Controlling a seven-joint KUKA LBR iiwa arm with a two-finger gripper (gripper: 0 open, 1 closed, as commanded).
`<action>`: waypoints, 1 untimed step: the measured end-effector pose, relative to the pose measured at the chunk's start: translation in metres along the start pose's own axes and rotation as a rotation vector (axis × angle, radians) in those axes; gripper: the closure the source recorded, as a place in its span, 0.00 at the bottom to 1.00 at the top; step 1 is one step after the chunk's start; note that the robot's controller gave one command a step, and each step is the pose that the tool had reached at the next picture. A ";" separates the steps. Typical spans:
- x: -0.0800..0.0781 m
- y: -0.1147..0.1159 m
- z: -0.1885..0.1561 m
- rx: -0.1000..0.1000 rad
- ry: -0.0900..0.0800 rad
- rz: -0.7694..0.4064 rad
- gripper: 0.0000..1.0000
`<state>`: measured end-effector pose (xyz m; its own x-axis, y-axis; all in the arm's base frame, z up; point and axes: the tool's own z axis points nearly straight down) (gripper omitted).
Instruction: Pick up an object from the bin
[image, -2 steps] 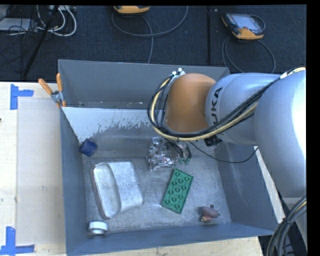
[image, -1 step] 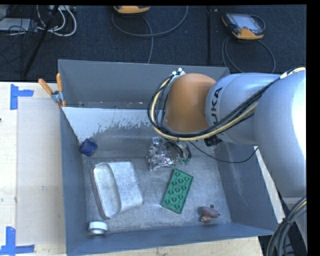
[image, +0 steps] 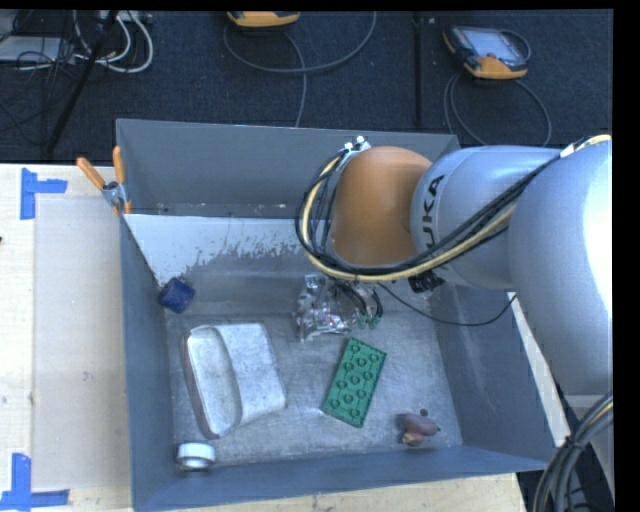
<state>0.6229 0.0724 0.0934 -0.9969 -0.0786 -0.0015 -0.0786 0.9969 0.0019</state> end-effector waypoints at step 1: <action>0.000 0.000 0.000 0.000 0.000 0.000 1.00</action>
Offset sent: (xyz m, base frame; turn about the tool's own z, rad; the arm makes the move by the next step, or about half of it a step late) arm 0.0000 0.0000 0.0000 0.0000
